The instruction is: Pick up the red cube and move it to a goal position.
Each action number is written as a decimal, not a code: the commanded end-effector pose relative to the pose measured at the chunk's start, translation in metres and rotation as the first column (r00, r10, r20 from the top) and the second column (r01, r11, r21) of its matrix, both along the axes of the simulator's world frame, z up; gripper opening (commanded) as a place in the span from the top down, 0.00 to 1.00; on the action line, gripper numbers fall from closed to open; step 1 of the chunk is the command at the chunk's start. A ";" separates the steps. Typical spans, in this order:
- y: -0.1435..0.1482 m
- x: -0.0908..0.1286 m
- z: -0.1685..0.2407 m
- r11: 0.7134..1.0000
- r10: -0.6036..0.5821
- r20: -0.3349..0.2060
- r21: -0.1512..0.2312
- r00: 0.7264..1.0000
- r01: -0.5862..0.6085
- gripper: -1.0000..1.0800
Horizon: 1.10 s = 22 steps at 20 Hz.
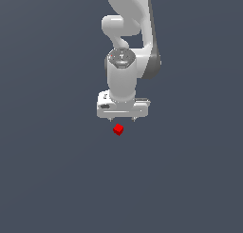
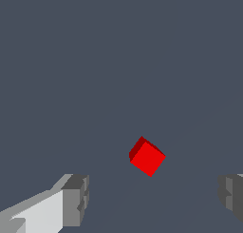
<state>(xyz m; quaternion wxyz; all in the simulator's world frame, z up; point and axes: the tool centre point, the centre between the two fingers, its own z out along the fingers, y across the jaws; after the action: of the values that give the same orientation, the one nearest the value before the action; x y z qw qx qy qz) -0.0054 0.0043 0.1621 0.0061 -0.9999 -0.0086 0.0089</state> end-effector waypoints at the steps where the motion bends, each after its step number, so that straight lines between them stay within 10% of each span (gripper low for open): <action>1: 0.000 0.000 0.000 1.000 0.000 0.000 0.000 1.000 0.000 0.04; 14: -0.006 -0.006 -0.030 0.991 -0.133 0.003 -0.004 0.991 0.133 0.04; 22: -0.015 -0.017 -0.079 0.940 -0.341 0.010 -0.010 0.940 0.342 0.04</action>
<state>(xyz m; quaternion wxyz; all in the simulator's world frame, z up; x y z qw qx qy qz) -0.0194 -0.0086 0.0936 0.0024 -0.9898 0.1424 0.0043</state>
